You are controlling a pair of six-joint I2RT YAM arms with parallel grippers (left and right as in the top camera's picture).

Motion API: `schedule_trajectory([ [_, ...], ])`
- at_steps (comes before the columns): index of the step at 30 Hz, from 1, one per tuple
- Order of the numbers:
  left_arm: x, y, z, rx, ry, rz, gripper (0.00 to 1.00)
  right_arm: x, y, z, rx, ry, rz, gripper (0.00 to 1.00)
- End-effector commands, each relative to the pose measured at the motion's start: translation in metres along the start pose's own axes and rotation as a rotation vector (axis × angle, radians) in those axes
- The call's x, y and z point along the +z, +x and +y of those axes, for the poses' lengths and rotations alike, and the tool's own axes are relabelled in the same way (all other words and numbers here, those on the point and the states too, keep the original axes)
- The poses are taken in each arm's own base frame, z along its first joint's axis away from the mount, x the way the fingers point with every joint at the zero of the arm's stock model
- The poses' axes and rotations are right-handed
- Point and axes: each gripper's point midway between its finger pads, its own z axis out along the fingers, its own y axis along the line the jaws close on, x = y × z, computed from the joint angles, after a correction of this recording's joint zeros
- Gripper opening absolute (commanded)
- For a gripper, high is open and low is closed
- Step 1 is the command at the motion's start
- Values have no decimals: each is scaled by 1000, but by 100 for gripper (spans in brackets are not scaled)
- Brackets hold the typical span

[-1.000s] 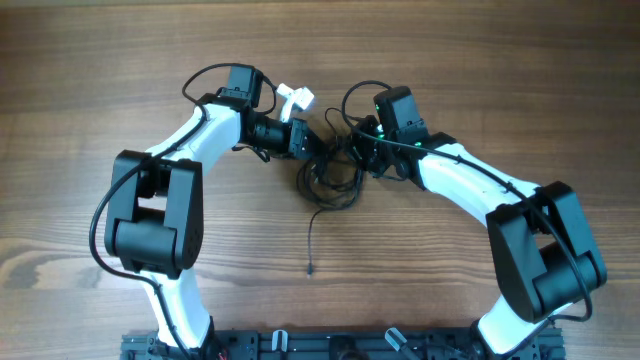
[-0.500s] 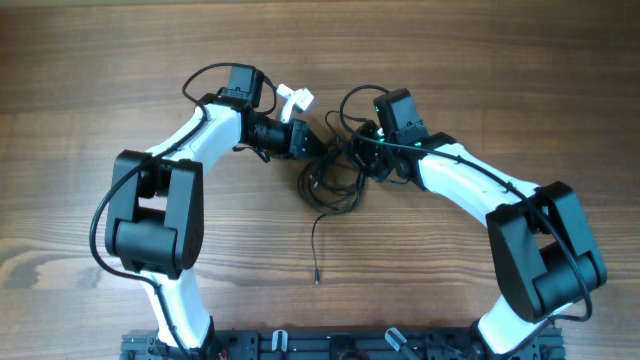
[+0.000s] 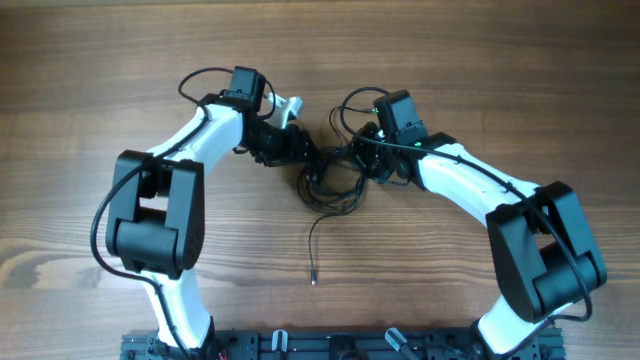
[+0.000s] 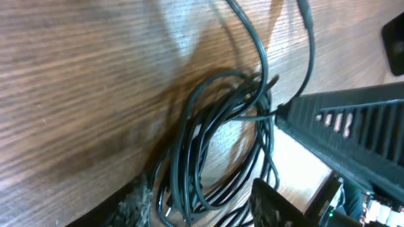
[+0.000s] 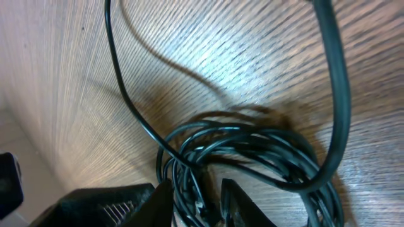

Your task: Untangle cables

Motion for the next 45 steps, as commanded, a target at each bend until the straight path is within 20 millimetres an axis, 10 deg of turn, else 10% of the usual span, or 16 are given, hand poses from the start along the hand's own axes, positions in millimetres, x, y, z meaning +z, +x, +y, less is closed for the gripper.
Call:
schedule_trajectory([
  [1,11,6,7,12,-80,29,51,6,-2,-9,-20,35,-25,27],
  [20,26,11,9,79,-222,44,15,5,2,-21,-33,82,-6,27],
  [39,28,-9,2,191,-191,-24,4,5,19,-15,-21,42,94,27],
  [45,29,-2,-29,307,8,2,4,6,27,-11,-34,35,113,27],
])
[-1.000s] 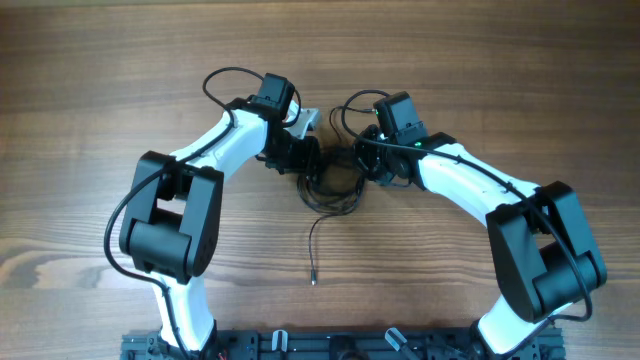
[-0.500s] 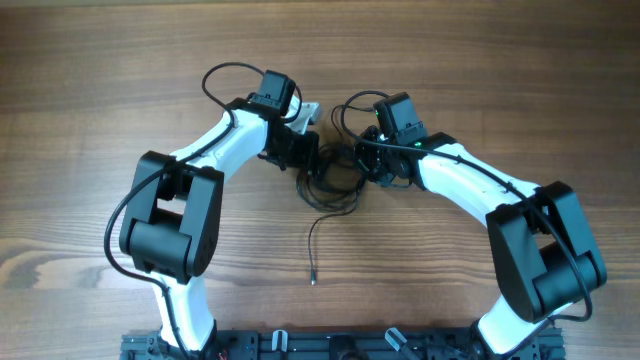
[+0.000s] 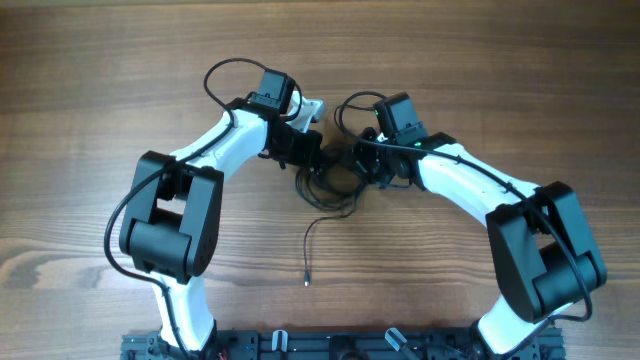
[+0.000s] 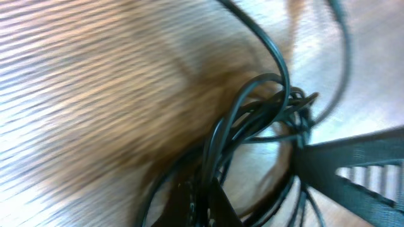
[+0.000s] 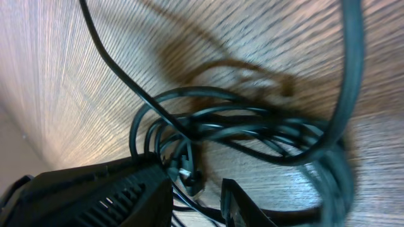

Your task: Untangle cables

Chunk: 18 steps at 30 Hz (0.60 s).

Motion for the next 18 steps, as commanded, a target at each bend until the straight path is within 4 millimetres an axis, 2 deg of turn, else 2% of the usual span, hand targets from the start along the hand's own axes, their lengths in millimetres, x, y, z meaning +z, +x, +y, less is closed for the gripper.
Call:
schedule_trajectory([
  [1,0,2,-27,104,187,1,4,8,13,-3,-18,9,38,27],
  [4,-3,1,-34,119,239,-8,4,10,14,-3,-1,26,14,28],
  [13,-13,-2,-15,69,227,-27,4,12,3,-8,38,62,-80,30],
  [18,-15,2,-12,48,227,-16,4,11,-1,-6,52,55,-101,31],
])
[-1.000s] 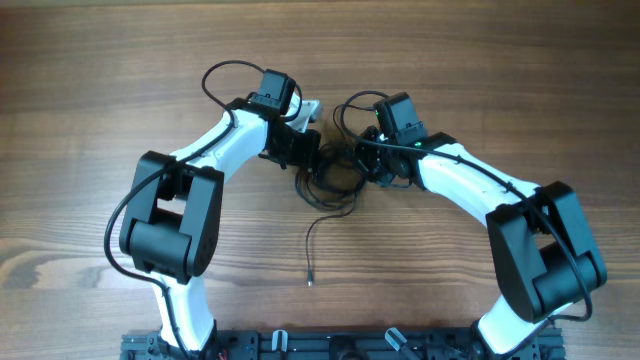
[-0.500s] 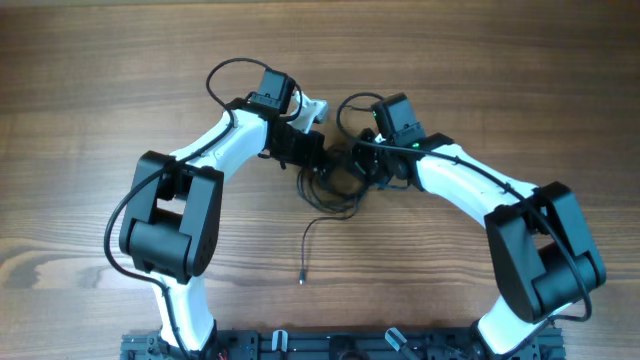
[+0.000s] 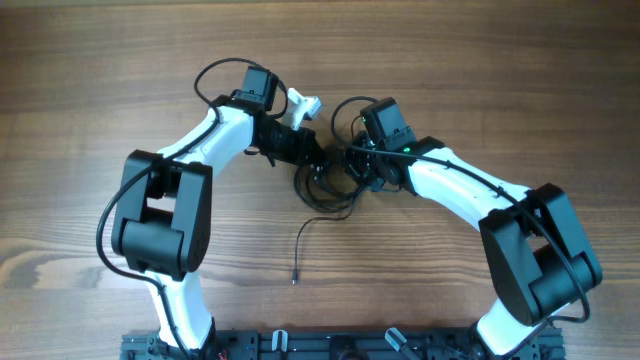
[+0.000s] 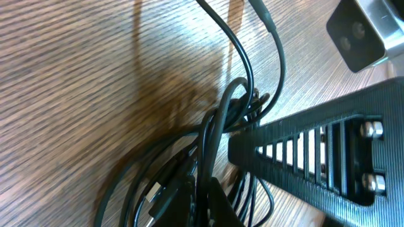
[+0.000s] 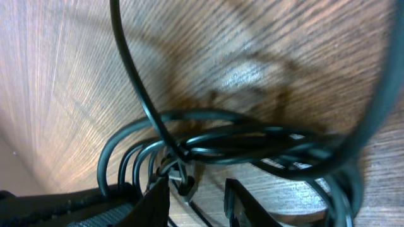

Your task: Untangle cables

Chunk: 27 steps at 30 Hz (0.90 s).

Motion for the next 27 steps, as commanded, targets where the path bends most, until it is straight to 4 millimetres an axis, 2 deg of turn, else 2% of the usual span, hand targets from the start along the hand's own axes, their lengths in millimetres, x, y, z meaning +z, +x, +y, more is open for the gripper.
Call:
schedule_trajectory([
  [1,2,4,0,1,33,8,4,6,-7,-4,23,12,-42,31],
  [11,3,8,-3,-6,58,14,4,5,-11,9,9,-39,-56,28],
  [27,3,7,-3,-3,58,11,4,8,-6,7,-11,-16,-85,25],
])
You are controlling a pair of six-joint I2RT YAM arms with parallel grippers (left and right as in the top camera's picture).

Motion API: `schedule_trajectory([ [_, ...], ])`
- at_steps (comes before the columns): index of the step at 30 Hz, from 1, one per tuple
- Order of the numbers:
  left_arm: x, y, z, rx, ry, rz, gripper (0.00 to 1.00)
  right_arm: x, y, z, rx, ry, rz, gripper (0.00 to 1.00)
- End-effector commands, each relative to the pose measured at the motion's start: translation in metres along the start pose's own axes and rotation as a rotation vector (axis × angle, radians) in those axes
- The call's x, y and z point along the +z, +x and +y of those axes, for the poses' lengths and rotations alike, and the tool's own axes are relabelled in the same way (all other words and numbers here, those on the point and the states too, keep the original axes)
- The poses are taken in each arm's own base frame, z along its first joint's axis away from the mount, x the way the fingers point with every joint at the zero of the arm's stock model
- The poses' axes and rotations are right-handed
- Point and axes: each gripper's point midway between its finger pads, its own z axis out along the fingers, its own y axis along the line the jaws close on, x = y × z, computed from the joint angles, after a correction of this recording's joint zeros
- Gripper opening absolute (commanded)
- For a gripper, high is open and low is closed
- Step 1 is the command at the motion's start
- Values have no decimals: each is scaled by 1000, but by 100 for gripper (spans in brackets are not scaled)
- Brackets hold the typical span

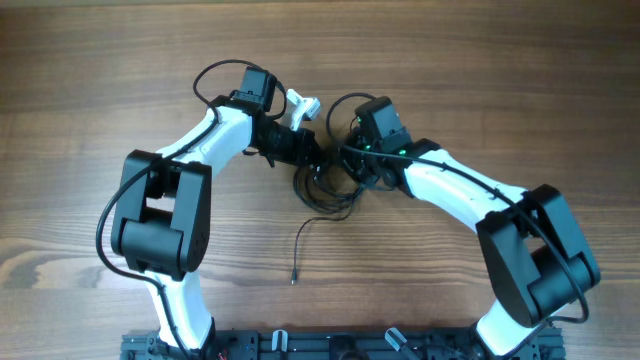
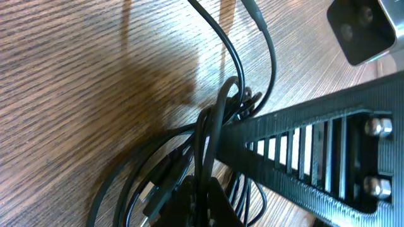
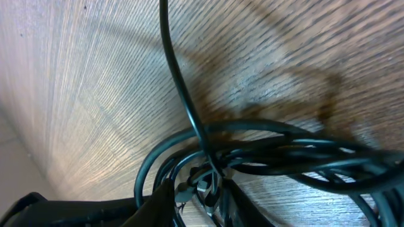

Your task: Untangle cables

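Observation:
A tangle of thin black cables (image 1: pixel 330 188) lies at the table's middle, between both arms. My left gripper (image 1: pixel 312 162) sits at its upper left edge; in the left wrist view my left gripper (image 2: pixel 203 200) is shut on a few upright strands (image 2: pixel 211 135). My right gripper (image 1: pixel 352 168) is at the tangle's upper right; in the right wrist view my right gripper (image 3: pixel 201 197) is closed round several strands and a small plug (image 3: pixel 203 183). One loose cable tail (image 1: pixel 300 240) trails toward the front, ending in a plug (image 1: pixel 293 281).
The wooden table (image 1: pixel 520 60) stretches on all sides of the tangle. The right arm's ribbed black finger (image 2: pixel 303 151) crosses close in front of the left wrist camera. Both arm bases stand at the front edge (image 1: pixel 330 345).
The right gripper has edged slightly to the left, and the strands and plug now sit deeper between its fingers. The left gripper still holds its strands and has barely moved.
Both grippers were at the tangle from the oldest moment, left on the upper left, right on the upper right. The left arm stood further right 1.5 s ago, then back left. The loose tail's plug has shifted a little to the left.

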Motion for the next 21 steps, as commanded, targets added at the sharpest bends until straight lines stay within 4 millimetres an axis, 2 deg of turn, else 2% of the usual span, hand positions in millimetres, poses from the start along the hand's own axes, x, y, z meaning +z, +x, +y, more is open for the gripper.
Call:
schedule_trajectory([
  [1,4,5,-1,8,31,10,4,6,-4,-10,6,37,-39,25],
  [10,4,5,-1,8,31,10,4,8,-10,-14,3,56,-70,22],
  [21,4,5,-1,8,31,10,4,27,-9,-27,10,81,-53,22],
])
